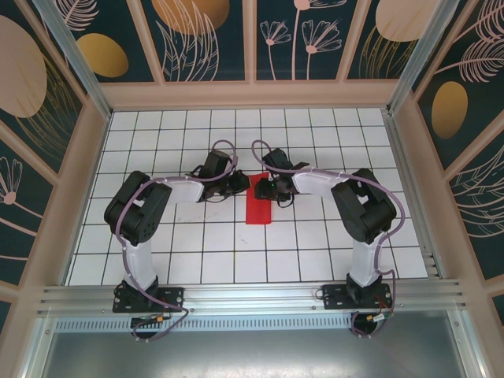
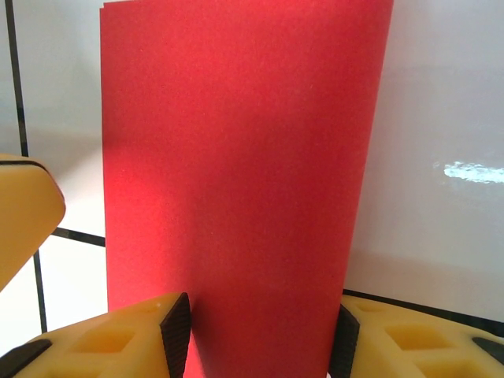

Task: Fold a paper plane with a square sheet of paper (pick it up from the middle)
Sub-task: Hold the square sheet of paper at the center of the table, then fold the square sheet of paper in half at the center of the table.

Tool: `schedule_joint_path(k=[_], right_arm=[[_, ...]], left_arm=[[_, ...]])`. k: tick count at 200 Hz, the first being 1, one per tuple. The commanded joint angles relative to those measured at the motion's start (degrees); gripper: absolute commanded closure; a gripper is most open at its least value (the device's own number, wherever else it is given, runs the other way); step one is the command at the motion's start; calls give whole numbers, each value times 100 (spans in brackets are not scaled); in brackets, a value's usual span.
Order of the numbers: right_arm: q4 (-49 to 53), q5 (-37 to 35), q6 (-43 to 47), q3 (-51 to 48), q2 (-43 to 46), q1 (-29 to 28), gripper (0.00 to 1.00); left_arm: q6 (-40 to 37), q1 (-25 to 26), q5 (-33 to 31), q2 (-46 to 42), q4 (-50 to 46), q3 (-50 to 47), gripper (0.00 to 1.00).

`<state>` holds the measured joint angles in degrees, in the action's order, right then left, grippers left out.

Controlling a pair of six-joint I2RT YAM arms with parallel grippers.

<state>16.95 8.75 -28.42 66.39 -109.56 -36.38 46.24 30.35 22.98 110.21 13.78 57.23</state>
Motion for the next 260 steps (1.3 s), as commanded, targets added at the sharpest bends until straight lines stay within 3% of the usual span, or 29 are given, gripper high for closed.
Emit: schedule_joint_path(k=[1, 199, 260], right_arm=[[29, -106, -37, -181, -642, -77, 47], [-34, -51, -128, -171, -664, -115, 47], [-176, -102, -517, -198, 382, 42, 44]], left_arm=[[102, 33, 190, 88, 240, -38, 87], [-90, 33, -36, 562, -257, 146, 96], [-323, 32, -337, 699, -648, 159, 98]])
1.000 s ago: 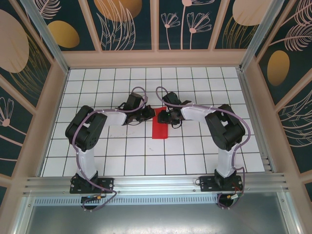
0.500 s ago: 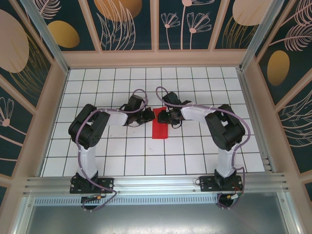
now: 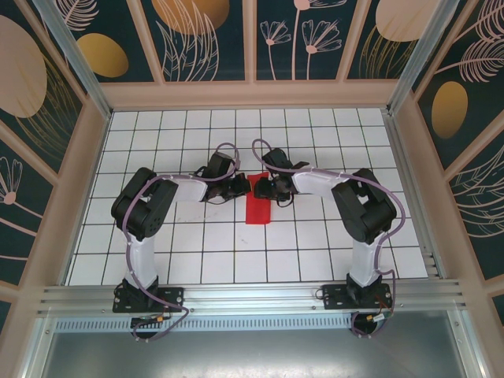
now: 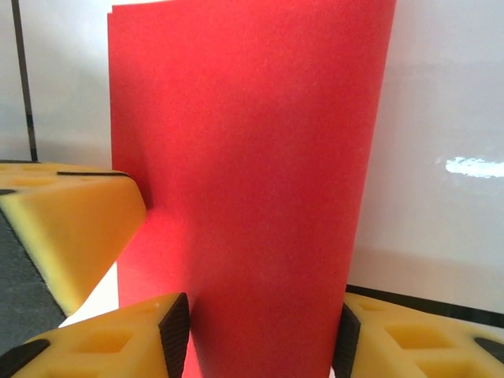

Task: Fold a paper plane with a square sheet of paper (pick it up from the middle)
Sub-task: Fold the square sheet of paper in half at the center of the table.

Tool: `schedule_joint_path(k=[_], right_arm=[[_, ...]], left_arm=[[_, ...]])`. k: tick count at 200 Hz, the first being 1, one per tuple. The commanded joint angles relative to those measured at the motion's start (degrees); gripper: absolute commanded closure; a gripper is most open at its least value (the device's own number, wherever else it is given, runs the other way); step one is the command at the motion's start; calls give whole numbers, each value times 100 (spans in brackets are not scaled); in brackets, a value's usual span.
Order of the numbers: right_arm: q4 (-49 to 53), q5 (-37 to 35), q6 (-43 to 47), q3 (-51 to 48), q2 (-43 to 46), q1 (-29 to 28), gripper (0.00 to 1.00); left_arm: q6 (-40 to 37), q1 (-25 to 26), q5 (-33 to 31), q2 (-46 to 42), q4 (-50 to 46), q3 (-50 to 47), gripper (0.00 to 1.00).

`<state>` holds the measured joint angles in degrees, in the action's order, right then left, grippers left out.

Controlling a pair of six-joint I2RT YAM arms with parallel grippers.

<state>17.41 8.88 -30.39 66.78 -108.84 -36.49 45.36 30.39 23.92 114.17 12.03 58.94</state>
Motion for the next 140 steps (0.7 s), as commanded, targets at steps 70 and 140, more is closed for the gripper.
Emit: schedule_joint_path(k=[70, 140], right_arm=[[-1169, 813, -337, -800, 1205, 199, 58], [-1553, 1354, -535, -1118, 754, 272, 77]], left_arm=[[-330, 35, -647, 377, -654, -30, 99], [-322, 33, -781, 395, -707, -36, 100]])
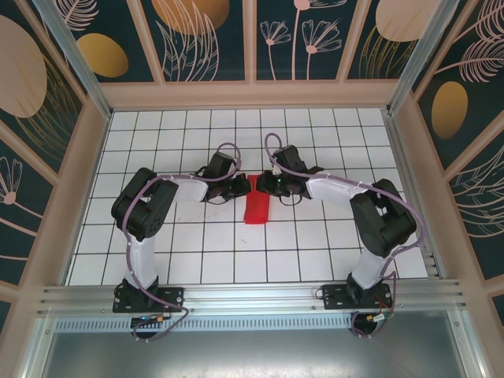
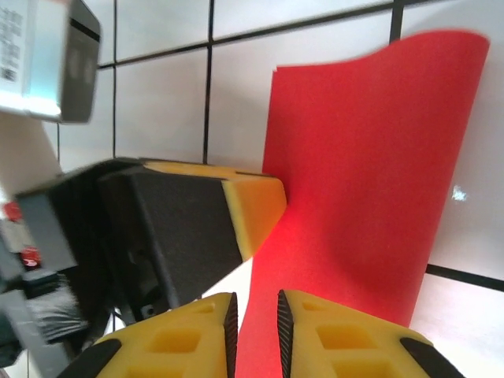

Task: Fold a paper plane with a square sheet of paper (pick it up from the middle)
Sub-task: Fold the square sheet of paper in half at the center of the table.

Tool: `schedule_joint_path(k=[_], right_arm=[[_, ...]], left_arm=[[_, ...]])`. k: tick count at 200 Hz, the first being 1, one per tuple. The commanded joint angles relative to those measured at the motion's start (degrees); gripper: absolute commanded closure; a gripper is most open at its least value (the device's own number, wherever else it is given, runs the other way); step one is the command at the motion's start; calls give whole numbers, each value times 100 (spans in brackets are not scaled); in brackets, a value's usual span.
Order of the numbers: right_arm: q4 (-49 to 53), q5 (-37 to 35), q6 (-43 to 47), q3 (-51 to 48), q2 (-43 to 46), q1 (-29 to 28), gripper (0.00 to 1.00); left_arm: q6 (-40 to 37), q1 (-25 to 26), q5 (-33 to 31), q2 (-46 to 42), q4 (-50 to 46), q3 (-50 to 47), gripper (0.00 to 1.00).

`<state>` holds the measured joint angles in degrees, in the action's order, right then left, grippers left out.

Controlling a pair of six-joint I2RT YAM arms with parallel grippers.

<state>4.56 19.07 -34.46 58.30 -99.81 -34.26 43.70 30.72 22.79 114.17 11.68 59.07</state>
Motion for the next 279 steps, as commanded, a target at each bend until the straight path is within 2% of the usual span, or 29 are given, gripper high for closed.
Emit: schedule_joint_path(k=[1, 45, 126, 165, 233, 279], right_arm=[[-283, 339, -134, -281, -151, 55, 77], [-728, 638, -267, -716, -185, 169, 77], [-921, 861, -268, -1075, -264, 261, 77], [-827, 685, -238, -1102, -311, 257, 77], [-777, 1023, -217, -1280, 281, 198, 76], [-866, 978, -440, -1727, 376, 20, 77]], left_arm=[[-154, 2, -673, 395, -678, -51, 100], [-170, -1, -727, 439, -703, -70, 100], [-174, -1, -754, 483, -702, -58, 100], [-182, -5, -758, 476, -707, -62, 100], [-157, 4, -778, 475, -677, -95, 100], [-129, 4, -796, 475, -650, -110, 100]])
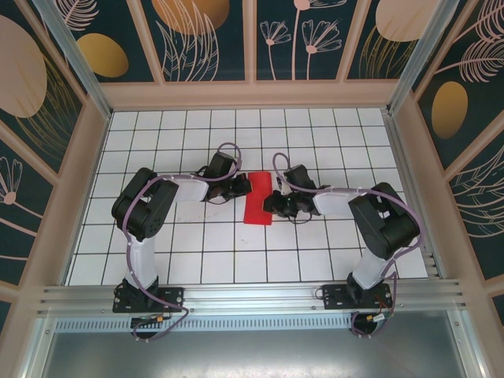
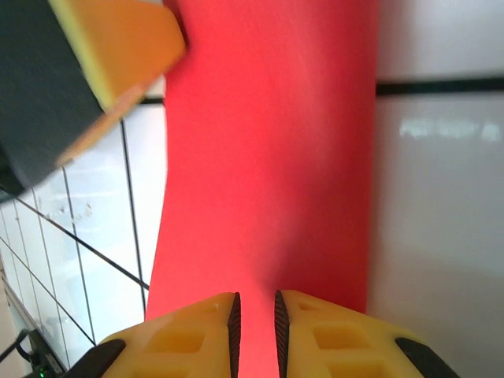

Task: Fold a paper plane with a square sheet of paper (pick it up from the middle)
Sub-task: Fold the square sheet of paper in half at the center of the table.

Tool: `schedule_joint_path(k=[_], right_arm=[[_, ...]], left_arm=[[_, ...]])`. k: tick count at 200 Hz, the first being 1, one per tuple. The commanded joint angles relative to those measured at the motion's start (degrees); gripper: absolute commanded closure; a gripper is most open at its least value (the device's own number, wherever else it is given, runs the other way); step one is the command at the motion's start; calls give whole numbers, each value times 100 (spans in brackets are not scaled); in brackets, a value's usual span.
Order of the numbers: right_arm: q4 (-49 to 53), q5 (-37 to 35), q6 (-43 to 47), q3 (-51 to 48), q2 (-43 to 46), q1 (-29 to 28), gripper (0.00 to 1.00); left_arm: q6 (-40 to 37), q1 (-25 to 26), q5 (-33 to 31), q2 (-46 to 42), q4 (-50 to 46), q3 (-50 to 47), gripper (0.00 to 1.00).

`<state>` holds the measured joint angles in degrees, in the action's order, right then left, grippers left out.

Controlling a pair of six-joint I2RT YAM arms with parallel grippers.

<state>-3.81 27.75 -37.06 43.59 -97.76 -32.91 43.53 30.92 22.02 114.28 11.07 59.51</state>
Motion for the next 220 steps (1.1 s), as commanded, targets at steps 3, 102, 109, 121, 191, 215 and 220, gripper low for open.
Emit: schedule_joint_path(k=[3, 102, 109, 121, 191, 215, 220], right_arm=[[-27, 102, -187, -278, 165, -121, 77], [194, -177, -481, -583, 677, -425, 81], [186, -184, -494, -621, 616, -424, 81], [184, -210, -546, -684, 513, -436, 83], [388, -314, -420, -250, 837, -330, 83], [286, -287, -319, 89, 952, -125, 82], [255, -296, -288, 163, 913, -84, 81]], left_arm=[[-110, -16, -722, 462, -584, -158, 100], [-46, -16, -734, 450, -501, -207, 100], [-41, -18, -726, 455, -490, -206, 100], [-37, -16, -715, 455, -488, -205, 100], [-81, -18, -695, 426, -502, -209, 100], [-100, -15, -682, 398, -522, -218, 100], [-121, -23, -690, 394, -518, -219, 100]])
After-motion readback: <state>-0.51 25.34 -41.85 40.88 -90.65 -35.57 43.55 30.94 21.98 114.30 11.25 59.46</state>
